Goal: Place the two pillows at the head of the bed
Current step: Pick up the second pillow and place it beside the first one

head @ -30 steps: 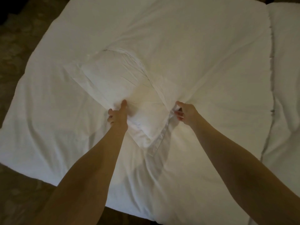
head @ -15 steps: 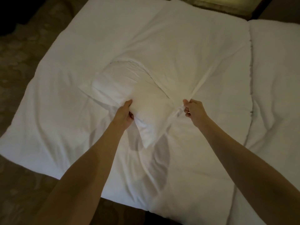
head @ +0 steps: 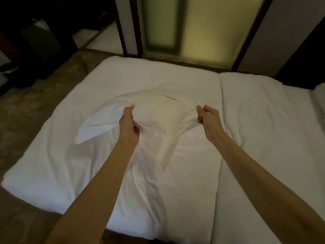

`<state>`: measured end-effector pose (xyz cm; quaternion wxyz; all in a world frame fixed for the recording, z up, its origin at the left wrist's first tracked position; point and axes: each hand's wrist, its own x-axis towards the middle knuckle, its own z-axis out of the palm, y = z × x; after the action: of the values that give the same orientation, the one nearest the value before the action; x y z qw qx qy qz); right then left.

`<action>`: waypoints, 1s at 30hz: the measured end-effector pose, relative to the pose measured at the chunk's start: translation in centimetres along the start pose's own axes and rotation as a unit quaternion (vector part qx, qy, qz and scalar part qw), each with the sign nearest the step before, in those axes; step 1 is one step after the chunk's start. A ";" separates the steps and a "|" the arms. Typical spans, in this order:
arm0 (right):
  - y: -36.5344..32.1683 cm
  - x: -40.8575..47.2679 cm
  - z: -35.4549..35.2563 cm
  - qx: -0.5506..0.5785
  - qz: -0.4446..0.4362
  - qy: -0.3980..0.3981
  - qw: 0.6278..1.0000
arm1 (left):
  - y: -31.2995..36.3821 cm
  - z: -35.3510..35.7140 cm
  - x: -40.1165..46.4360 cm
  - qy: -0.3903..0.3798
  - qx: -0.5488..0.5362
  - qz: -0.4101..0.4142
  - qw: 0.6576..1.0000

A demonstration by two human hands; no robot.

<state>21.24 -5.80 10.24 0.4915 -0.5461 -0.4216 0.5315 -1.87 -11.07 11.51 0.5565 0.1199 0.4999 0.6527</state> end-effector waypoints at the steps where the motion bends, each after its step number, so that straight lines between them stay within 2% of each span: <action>1: -1.5 -0.4 -0.3 0.012 -0.017 0.001 1.000 | 0.6 0.9 -1.2 -0.010 -0.007 0.026 1.000; 3: -5.4 -1.6 -0.9 0.041 -0.062 -0.006 0.997 | 2.0 2.8 -4.0 -0.014 -0.018 0.080 0.997; 6: -10.9 -3.0 -1.0 0.062 -0.139 -0.038 0.988 | 3.7 4.9 -7.2 0.039 0.017 0.109 0.993; 10: -16.2 -5.0 -0.3 0.038 -0.231 -0.070 0.970 | 5.1 5.5 -9.3 0.050 -0.074 0.106 0.990; 13: -18.0 -6.0 0.3 0.016 -0.272 -0.082 0.959 | 5.4 4.6 -8.4 0.073 -0.075 0.067 0.992; 14: -18.2 -6.1 0.5 0.009 -0.280 -0.084 0.956 | 5.3 4.0 -8.0 0.083 -0.031 0.053 0.995; 17: -17.4 -5.7 1.3 -0.035 -0.275 -0.080 0.957 | 3.4 1.9 -5.7 0.089 -0.022 0.038 0.995; 20: -14.1 -4.7 2.0 -0.109 -0.234 -0.065 0.964 | 1.2 -0.1 -4.0 0.112 -0.059 -0.044 0.991; 22: -10.5 -3.5 2.6 -0.169 -0.192 -0.077 0.964 | -0.5 -1.7 -3.1 0.127 -0.150 -0.128 0.972; 23: -8.7 -3.1 2.8 -0.196 -0.175 -0.091 0.961 | -1.1 -2.5 -2.9 0.127 -0.184 -0.145 0.964; 24: -6.9 -2.5 3.1 -0.219 -0.161 -0.106 0.956 | -1.6 -3.1 -2.7 0.130 -0.182 -0.137 0.965; 27: -2.9 -1.2 4.5 -0.269 -0.132 -0.120 0.947 | -1.7 -3.9 -2.5 0.170 -0.029 -0.032 0.984; 29: -1.3 -0.4 6.0 -0.275 -0.120 -0.121 0.946 | -1.2 -4.4 -2.1 0.172 0.076 0.111 0.976; 30: -0.7 -0.1 6.7 -0.277 -0.115 -0.123 0.946 | -0.8 -4.6 -1.9 0.159 0.141 0.199 0.957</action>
<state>14.61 -5.15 11.31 0.3233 -0.5384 -0.6694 0.3969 -4.02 -15.16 9.41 0.3062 0.1891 0.6347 0.6838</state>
